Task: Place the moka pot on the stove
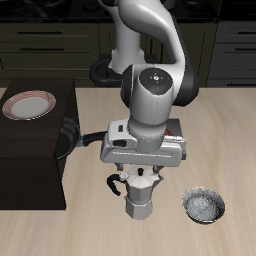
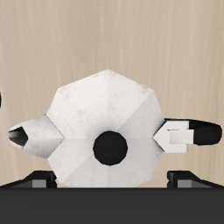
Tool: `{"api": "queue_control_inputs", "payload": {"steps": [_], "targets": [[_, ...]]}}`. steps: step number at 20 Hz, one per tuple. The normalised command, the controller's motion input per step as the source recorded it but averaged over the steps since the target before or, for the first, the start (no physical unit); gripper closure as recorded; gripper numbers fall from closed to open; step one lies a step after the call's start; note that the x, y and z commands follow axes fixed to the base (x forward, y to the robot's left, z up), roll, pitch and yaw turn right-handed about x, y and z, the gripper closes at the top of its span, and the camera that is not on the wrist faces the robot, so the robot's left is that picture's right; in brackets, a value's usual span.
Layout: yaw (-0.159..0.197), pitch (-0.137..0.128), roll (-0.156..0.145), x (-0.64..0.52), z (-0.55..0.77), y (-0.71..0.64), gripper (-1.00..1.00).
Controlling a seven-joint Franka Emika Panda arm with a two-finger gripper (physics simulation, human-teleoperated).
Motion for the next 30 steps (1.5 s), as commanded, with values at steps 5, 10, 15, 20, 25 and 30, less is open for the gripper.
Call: {"api": "queue_control_inputs", "payload": {"steps": [5, 10, 15, 20, 25, 30], "targets": [[0.009, 0.026, 0.0, 0.04, -0.23, -0.01, -1.0], [0.026, 0.014, -0.005, 0.02, -0.27, 0.03, -1.0], [0.028, 0.006, -0.014, 0.01, -0.18, -0.05, 1.0], [0.0, -0.008, -0.02, 0.01, 0.03, -0.07, 1.0], [0.016, -0.022, -0.007, -0.04, 0.11, 0.0, 1.0], [0.014, -0.052, -0.006, -0.13, 0.32, -0.01, 1.0]]}}
